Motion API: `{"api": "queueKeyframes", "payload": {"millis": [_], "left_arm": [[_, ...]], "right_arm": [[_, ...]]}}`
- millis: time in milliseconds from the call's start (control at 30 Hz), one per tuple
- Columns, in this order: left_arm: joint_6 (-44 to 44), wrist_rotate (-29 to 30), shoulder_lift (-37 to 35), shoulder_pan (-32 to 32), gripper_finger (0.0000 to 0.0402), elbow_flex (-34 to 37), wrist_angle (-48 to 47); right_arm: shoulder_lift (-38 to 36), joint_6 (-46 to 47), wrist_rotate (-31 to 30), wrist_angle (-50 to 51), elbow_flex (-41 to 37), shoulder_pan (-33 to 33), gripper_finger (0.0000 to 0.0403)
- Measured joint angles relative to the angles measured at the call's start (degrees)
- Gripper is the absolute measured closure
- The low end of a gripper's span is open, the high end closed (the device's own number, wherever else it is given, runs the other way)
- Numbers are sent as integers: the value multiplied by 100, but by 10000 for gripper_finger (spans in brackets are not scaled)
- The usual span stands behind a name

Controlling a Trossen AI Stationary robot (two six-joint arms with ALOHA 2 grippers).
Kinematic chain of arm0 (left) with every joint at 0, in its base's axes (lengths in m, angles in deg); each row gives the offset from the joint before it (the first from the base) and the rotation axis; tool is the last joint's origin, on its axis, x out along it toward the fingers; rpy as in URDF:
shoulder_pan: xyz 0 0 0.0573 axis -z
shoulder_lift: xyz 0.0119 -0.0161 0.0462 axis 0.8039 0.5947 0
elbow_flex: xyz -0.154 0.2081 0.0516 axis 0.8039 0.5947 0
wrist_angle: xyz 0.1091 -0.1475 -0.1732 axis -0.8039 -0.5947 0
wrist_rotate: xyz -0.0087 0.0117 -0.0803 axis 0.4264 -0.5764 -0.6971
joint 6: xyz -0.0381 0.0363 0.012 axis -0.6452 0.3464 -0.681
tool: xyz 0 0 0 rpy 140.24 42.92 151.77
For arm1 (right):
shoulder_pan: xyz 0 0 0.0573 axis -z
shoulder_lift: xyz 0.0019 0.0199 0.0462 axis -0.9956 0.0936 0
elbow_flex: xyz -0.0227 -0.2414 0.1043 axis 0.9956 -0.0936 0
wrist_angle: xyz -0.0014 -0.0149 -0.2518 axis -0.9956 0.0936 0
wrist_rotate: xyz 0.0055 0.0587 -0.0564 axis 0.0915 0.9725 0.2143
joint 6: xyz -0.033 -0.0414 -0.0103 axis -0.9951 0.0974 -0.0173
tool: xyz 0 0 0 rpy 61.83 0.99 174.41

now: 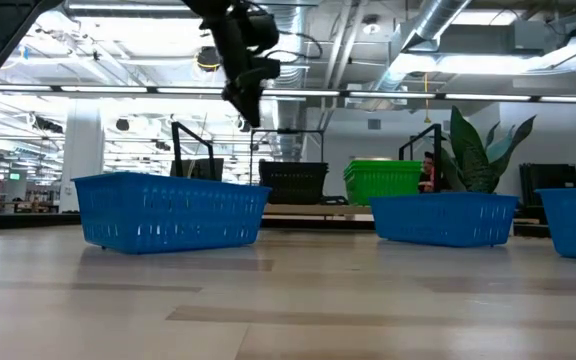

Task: Stack baskets on shelf by color
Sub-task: Stack the black bin on top of the other black bin on the shelf

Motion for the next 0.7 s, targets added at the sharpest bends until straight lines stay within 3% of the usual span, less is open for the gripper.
{"api": "queueKeyframes", "payload": {"millis": [167, 433, 700], "left_arm": [[59, 9, 0, 4, 384, 618, -123], [15, -240, 5, 111, 400, 1844, 731], [-247, -510, 11, 270, 401, 2454, 1553]], "right_arm": [[0, -110, 0, 4, 0, 0, 158], [0, -138, 0, 26, 0, 0, 158], [0, -212, 0, 24, 0, 0, 158]]}}
